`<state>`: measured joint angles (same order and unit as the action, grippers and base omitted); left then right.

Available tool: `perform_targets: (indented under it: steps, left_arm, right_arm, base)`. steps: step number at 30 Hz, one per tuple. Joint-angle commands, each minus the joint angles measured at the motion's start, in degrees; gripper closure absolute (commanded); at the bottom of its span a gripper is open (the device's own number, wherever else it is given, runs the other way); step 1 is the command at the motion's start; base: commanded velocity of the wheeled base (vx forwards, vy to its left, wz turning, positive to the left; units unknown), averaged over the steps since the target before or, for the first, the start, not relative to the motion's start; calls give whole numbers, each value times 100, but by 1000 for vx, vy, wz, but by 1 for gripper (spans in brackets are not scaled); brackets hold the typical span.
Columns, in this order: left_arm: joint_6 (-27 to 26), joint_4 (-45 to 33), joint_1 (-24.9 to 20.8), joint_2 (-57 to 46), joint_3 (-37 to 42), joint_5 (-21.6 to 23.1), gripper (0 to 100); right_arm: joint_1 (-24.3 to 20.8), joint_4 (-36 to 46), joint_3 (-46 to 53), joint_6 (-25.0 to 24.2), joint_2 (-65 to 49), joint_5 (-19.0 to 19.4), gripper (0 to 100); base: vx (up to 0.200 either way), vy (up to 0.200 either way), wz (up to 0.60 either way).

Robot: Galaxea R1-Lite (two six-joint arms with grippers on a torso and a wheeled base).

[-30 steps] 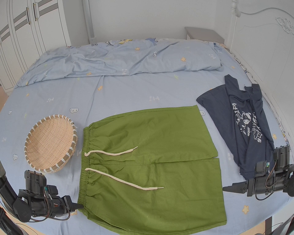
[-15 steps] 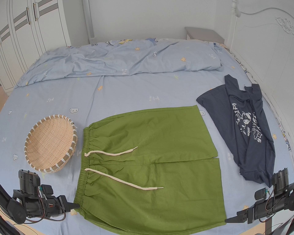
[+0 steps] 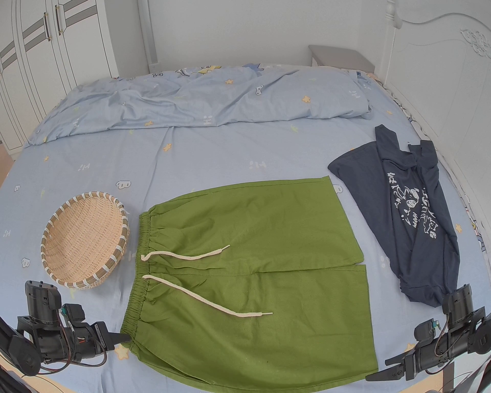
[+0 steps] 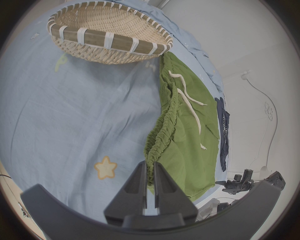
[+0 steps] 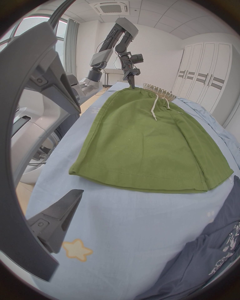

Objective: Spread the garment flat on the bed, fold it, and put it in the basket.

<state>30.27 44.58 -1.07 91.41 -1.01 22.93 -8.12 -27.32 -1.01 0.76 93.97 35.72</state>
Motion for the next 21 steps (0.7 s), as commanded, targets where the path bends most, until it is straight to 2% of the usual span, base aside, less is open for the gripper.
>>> perform_targets:
  steps: [1,6,21]
  left_arm:
    - [5,68,2,-97,101,1,100]
    - [5,68,-7,-105,101,1,100]
    - [5,68,-7,-105,101,1,100]
  right_arm:
    - [-129,-318,92,12,843,32,0]
    - [-339,-441,92,21,1115,23,0]
    - [-603,-1065,92,-23,1467,32,0]
  base:
    - [0,0,0]
    - [0,0,0]
    - [0,0,0]
